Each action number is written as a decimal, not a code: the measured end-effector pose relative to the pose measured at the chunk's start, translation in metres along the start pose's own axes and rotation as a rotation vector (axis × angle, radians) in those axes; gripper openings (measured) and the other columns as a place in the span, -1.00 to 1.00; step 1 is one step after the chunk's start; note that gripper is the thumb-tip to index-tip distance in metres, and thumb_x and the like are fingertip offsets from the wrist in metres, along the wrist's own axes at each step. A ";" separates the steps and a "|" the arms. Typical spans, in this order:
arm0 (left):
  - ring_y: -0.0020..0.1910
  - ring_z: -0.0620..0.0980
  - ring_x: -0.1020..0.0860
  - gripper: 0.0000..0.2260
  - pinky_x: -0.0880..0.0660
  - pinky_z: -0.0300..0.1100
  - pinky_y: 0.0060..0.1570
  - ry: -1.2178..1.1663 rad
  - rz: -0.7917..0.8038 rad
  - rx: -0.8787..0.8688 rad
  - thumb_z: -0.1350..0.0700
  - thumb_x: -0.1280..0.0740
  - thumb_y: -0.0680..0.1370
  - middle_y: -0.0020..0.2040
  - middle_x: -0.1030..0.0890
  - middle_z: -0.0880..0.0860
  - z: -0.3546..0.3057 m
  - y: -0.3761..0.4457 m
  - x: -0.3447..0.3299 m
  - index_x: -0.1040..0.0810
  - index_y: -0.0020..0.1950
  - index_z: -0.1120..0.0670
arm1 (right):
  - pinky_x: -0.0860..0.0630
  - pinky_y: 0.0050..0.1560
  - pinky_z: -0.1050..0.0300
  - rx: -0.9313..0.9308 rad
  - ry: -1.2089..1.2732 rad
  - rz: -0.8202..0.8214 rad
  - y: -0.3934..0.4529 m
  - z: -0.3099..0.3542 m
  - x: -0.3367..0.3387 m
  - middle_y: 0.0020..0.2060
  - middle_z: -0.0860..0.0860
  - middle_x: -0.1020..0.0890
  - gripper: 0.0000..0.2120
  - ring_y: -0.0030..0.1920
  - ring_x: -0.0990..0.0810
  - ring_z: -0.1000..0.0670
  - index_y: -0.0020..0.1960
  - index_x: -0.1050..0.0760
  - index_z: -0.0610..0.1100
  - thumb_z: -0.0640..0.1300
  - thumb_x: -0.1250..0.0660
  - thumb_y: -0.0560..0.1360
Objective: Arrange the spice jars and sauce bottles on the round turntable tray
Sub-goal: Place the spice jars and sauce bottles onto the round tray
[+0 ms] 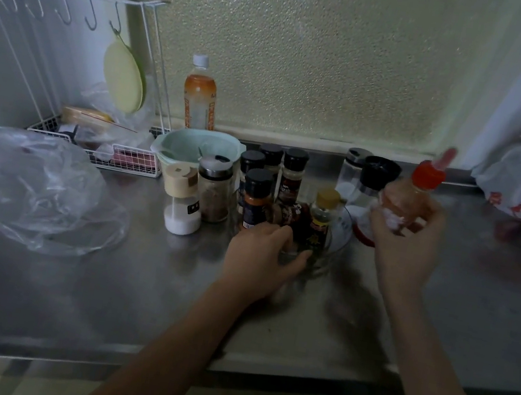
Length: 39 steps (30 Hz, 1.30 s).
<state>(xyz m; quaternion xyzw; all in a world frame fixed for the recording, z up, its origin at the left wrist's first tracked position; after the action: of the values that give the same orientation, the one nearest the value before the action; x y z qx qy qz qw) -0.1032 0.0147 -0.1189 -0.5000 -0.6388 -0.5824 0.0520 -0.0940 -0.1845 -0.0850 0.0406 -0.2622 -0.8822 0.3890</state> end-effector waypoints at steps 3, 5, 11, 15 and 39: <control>-0.39 0.00 -0.42 -0.71 -0.21 -0.19 -0.43 -0.090 -0.011 0.176 -0.06 -0.27 0.54 -0.37 -0.45 0.01 0.008 0.004 0.000 -0.42 -0.27 0.11 | -0.46 -0.19 0.53 0.009 0.084 0.214 -0.010 0.017 -0.014 -0.08 0.25 -0.53 -0.51 -0.16 -0.54 0.41 0.19 -0.38 -0.08 -0.03 -0.49 0.36; -0.26 0.06 -0.46 -0.81 -0.26 -0.16 -0.34 -0.154 -0.057 0.245 0.05 -0.24 0.57 -0.28 -0.49 0.08 0.013 0.005 0.002 -0.41 -0.15 0.15 | -0.46 -0.17 0.48 -0.013 0.054 0.358 -0.015 0.019 -0.025 -0.02 0.15 -0.55 -0.46 -0.11 -0.56 0.28 0.23 -0.38 -0.11 -0.02 -0.50 0.35; 0.10 -0.09 -0.39 -0.52 -0.29 -0.48 0.03 -0.362 -0.056 0.214 -0.11 -0.23 0.46 0.10 -0.41 -0.01 0.004 -0.002 0.008 -0.32 0.27 0.13 | -0.49 -0.08 0.34 -0.035 0.024 0.752 -0.022 0.019 -0.039 0.00 0.16 -0.55 -0.56 0.02 -0.55 0.21 0.15 -0.37 -0.02 -0.07 -0.48 0.36; 0.27 -0.03 -0.37 -0.41 -0.30 -0.26 0.20 -0.395 -0.066 0.297 -0.11 -0.31 0.46 0.28 -0.42 0.08 0.006 0.003 0.005 -0.25 0.40 0.14 | -0.55 -0.02 0.21 -0.066 0.092 0.704 -0.006 0.018 -0.041 -0.04 0.11 -0.60 -0.73 0.02 -0.58 0.05 0.02 -0.51 0.02 -0.30 -0.22 0.46; 0.29 0.40 -0.30 -0.24 -0.19 0.16 0.33 0.016 -0.538 0.822 0.22 -0.43 0.32 0.31 -0.31 0.43 0.065 0.000 0.029 -0.16 0.41 0.40 | -0.45 -0.10 0.15 0.111 -0.117 0.672 0.019 0.021 -0.045 0.02 0.01 -0.51 -0.61 -0.10 -0.52 0.03 0.25 -0.40 0.03 -0.10 -0.37 0.45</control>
<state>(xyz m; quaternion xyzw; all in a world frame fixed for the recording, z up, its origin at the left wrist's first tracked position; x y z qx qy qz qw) -0.0844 0.0839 -0.1208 -0.2512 -0.9218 -0.2787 0.0976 -0.0556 -0.1542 -0.0631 -0.0777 -0.3305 -0.6901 0.6392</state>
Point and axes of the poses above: each hand's wrist, its own y-axis towards the middle knuckle, its own x-axis out of the back of the hand, z = x × y, the point moved 2 cm from there along y, towards the middle knuckle
